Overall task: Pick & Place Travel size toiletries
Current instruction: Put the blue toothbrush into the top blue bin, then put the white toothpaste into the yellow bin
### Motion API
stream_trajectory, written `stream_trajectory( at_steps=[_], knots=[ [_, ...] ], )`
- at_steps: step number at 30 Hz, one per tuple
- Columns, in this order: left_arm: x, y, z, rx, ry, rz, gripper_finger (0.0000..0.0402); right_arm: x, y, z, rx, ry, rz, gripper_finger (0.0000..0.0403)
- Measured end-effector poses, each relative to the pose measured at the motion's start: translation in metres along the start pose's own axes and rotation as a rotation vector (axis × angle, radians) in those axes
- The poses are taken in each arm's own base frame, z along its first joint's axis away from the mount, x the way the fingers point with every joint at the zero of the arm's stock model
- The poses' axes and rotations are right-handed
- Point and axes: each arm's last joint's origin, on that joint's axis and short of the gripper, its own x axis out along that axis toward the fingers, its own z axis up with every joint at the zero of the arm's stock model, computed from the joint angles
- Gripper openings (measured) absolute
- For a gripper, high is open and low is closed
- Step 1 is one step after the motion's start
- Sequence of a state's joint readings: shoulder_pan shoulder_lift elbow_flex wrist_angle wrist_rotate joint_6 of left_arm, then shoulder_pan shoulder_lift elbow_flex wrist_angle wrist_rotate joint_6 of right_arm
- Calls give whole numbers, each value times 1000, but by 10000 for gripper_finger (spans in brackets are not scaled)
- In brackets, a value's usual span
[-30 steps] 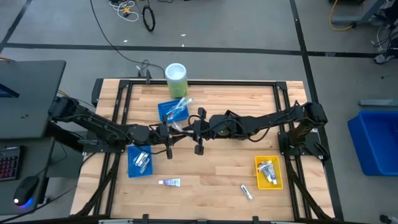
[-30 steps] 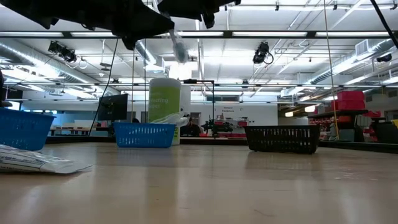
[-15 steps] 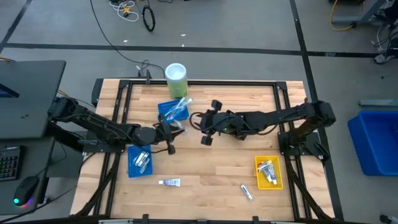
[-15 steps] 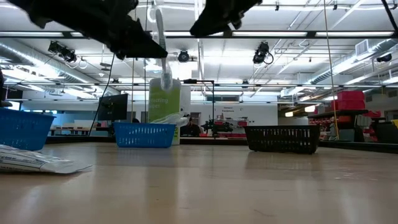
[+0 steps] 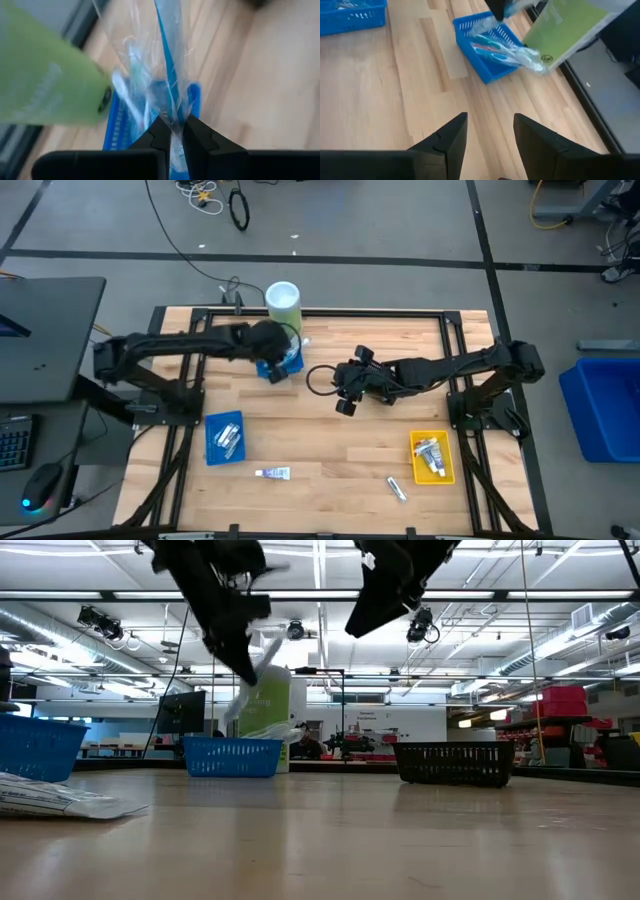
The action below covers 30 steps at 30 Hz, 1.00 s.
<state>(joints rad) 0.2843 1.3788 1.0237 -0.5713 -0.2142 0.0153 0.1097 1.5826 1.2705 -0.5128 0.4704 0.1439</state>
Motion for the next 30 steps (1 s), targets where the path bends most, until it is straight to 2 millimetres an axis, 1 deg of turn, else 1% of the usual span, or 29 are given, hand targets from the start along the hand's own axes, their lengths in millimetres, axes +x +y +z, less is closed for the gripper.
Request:
stream_trajectory(
  at_steps=[2,5,10,13,17,22,24,27,30],
  knots=[
    [15,12,-5,-9,79,-9,33,1,0,-3,8,9,-1,171],
    [36,23,-14,-41,187,-37,42,5,1,-9,8,30,-2,172],
    [62,28,-22,-41,282,-39,65,9,2,-19,-7,63,-3,171],
    [71,27,-27,-1,332,-30,86,10,2,-20,3,67,0,173],
    [71,23,-27,62,341,6,118,10,3,-20,20,62,8,178],
    [63,19,-24,94,346,22,149,10,4,-20,21,71,51,187],
    [56,19,-19,99,358,26,157,10,5,-20,20,72,53,190],
    [42,18,-8,83,326,26,164,9,6,-21,27,73,56,196],
    [27,12,2,74,243,2,166,9,7,-22,58,102,105,200]
  ],
)
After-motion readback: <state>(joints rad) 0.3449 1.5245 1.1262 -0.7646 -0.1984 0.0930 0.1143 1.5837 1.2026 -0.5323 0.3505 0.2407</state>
